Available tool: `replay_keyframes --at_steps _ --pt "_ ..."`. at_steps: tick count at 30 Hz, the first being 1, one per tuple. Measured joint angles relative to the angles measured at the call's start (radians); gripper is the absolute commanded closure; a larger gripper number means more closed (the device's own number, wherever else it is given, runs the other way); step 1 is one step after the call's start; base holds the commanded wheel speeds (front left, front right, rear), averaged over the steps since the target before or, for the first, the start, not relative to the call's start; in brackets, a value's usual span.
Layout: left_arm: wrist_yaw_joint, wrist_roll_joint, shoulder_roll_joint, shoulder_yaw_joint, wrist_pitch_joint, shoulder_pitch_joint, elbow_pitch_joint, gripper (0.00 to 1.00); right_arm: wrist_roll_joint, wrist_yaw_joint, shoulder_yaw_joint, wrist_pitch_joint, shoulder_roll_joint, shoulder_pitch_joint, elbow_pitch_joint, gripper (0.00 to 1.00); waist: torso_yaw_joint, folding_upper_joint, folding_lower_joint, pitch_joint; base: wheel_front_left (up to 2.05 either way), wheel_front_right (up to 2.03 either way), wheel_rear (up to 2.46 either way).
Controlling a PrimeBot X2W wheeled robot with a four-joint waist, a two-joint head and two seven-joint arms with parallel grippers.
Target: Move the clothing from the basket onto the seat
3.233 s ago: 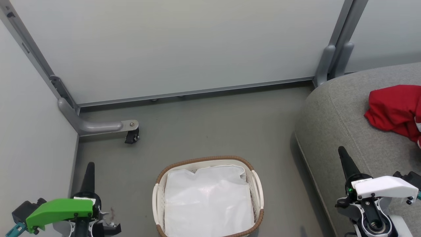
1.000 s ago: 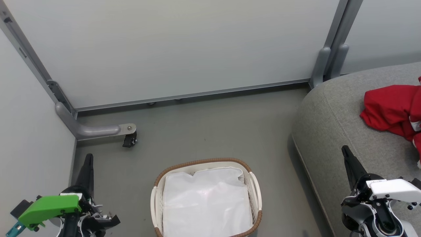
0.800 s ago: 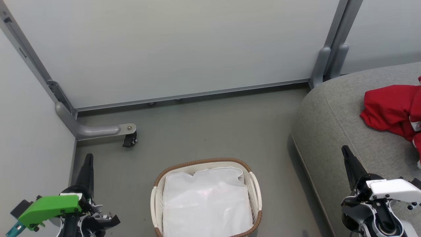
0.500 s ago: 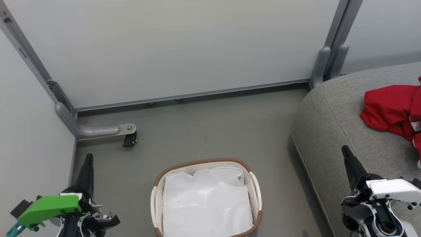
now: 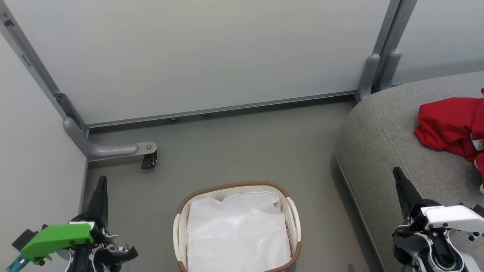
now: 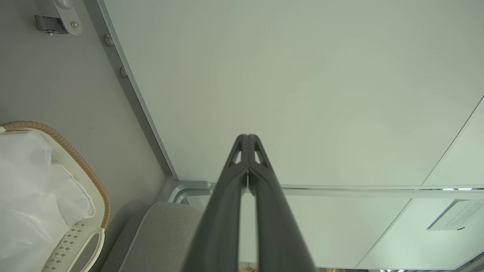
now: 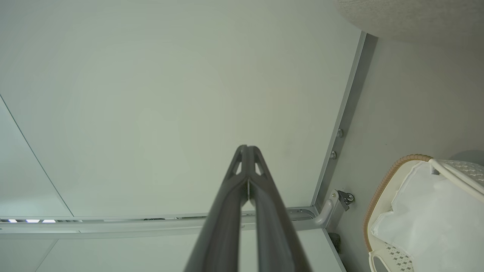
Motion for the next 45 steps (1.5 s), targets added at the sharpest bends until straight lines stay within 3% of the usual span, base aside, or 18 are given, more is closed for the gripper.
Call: replay_keyframes --at_steps 45 --pt "0.0 0.0 0.0 0.0 0.0 0.0 0.0 1.0 0.0 0.0 0.0 0.0 0.0 0.0 0.0 1.0 0.0 0.0 0.0 0.0 0.0 0.0 0.0"
